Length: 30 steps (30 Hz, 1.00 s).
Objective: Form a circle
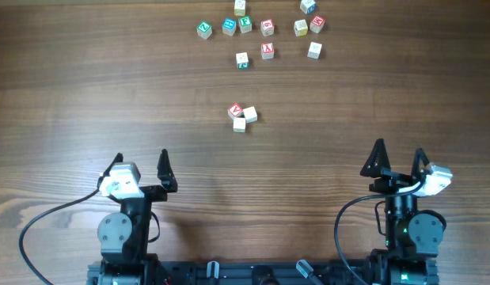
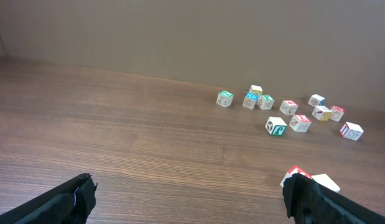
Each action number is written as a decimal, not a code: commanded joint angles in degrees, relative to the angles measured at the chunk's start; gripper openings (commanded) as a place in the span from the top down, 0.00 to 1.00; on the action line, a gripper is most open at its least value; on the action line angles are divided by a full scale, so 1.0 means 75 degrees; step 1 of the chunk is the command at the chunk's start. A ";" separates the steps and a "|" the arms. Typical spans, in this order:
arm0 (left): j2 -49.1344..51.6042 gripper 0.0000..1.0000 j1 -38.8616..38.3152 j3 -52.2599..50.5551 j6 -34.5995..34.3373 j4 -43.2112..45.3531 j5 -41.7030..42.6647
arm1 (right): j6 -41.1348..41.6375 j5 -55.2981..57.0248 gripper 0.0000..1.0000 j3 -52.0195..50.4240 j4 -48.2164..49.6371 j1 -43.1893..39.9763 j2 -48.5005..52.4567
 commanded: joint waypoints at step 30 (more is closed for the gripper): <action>-0.0076 0.00 0.0047 -0.0076 -0.0096 0.0032 -0.0041 | -0.2133 -0.0697 0.00 -0.0020 -0.0055 0.0985 0.0085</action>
